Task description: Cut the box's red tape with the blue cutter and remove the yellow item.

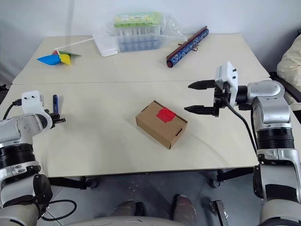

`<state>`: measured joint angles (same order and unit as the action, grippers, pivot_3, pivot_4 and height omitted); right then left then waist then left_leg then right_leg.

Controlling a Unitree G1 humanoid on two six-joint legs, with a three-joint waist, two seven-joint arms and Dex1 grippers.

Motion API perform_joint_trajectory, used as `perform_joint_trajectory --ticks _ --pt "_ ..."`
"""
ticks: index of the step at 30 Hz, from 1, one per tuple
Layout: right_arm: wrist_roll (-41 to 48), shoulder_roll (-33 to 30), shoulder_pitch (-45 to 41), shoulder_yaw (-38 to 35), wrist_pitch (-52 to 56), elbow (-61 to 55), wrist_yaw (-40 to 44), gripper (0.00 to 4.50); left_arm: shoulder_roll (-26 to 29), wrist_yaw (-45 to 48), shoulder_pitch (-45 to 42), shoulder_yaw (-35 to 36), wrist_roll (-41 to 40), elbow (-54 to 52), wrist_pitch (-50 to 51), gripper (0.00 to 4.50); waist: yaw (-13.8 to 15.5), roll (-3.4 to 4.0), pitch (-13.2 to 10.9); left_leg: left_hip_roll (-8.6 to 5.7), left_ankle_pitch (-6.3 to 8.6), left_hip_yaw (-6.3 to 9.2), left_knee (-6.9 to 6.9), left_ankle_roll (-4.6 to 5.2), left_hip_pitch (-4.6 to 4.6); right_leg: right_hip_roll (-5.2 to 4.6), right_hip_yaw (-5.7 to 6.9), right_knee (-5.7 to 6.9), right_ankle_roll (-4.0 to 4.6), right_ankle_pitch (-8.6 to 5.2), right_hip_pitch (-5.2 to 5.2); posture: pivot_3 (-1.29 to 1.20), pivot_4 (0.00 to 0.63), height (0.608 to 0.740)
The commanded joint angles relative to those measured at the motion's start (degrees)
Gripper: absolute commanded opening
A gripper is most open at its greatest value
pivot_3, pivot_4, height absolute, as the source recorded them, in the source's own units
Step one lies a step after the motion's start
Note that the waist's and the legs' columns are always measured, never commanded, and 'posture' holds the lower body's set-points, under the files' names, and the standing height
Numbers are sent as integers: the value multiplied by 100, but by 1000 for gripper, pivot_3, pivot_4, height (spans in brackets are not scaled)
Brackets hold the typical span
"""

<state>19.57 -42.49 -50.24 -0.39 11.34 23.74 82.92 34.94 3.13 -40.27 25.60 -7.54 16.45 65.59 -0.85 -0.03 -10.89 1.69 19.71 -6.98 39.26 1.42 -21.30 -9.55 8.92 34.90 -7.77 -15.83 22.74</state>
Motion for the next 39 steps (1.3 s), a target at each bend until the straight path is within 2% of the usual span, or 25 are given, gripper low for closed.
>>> perform_joint_trajectory --ticks 1,7,12,14,17,22,25,26,32,33,34,37,39 --pt "45 -95 -10 -140 -38 -131 -40 4500 106 -6 80 -59 43 21 76 387 1 0 0 0 0 0 0 0 0 0 0 0 0 0 0 0 150 740" --pt "50 -128 23 -175 -30 -173 -84 4500 263 300 149 -212 -98 -223 321 387 -15 0 0 0 0 0 -1 0 0 0 0 -1 0 0 0 0 150 740" --pt "126 -193 121 -253 65 -364 -170 4500 468 1047 482 -524 -453 -898 604 387 -44 0 0 0 0 3 -5 0 -1 0 2 -3 0 0 0 0 150 740" --pt "227 -238 228 -325 212 -637 -243 4500 812 1747 844 -934 -751 -1508 593 387 -44 0 0 -1 0 4 -5 0 -2 -1 1 -4 0 0 0 0 150 740" --pt "440 -293 522 -410 584 -1372 -424 4500 1640 3259 1555 -1690 -1294 -2533 158 387 -53 0 -1 4 2 7 -7 -3 -8 -1 1 -6 1 0 7 0 150 740" --pt "534 -294 1078 -314 1256 -2754 -1031 4500 2226 5029 2208 -2243 -1776 -3116 -1001 387 -49 1 -1 9 4 4 -6 -7 -12 0 0 -12 10 -6 11 0 150 740" --pt "991 -165 1415 -503 1850 -3876 -1586 3916 2467 5981 2243 -2558 -2032 -3373 -1473 387 -35 1 -1 10 6 2 -6 -11 -20 1 1 -10 17 -9 23 0 150 740" --pt "1111 -169 1502 -509 2018 -4195 -1707 3598 2522 6193 2190 -2680 -2025 -3361 -1623 387 -28 1 -1 8 6 0 -6 -10 -27 1 -2 -4 17 -9 35 0 150 740" --pt "1169 -427 2058 44 2560 -5825 -2132 1561 2521 7121 1438 -3768 -1319 -2829 -2716 387 95 1 -1 4 4 -19 -1 -10 -53 7 -7 5 18 -10 70 0 150 740" --pt "1082 -437 2086 135 2561 -5920 -2211 989 2503 7227 1323 -3905 -1202 -2713 -2868 387 93 1 -1 2 3 -38 5 -9 -65 7 -4 5 18 -10 75 0 150 740" --pt "952 -430 2186 265 2416 -6034 -2237 847 2452 7342 1149 -4102 -988 -2528 -3134 387 96 1 -1 3 3 -52 9 -8 -72 8 -2 5 18 -10 81 0 150 740" --pt "790 -328 2328 476 2158 -6194 -2366 12 2321 7537 823 -4435 -527 -2119 -3753 387 99 0 -1 4 3 -53 26 -6 -98 11 2 4 18 -10 94 0 150 740" --pt "611 -175 2399 777 2076 -6281 -2540 12 2250 7631 643 -4624 -199 -1897 -4213 387 97 0 0 4 4 -54 32 -5 -102 11 3 3 18 -10 95 0 150 740"
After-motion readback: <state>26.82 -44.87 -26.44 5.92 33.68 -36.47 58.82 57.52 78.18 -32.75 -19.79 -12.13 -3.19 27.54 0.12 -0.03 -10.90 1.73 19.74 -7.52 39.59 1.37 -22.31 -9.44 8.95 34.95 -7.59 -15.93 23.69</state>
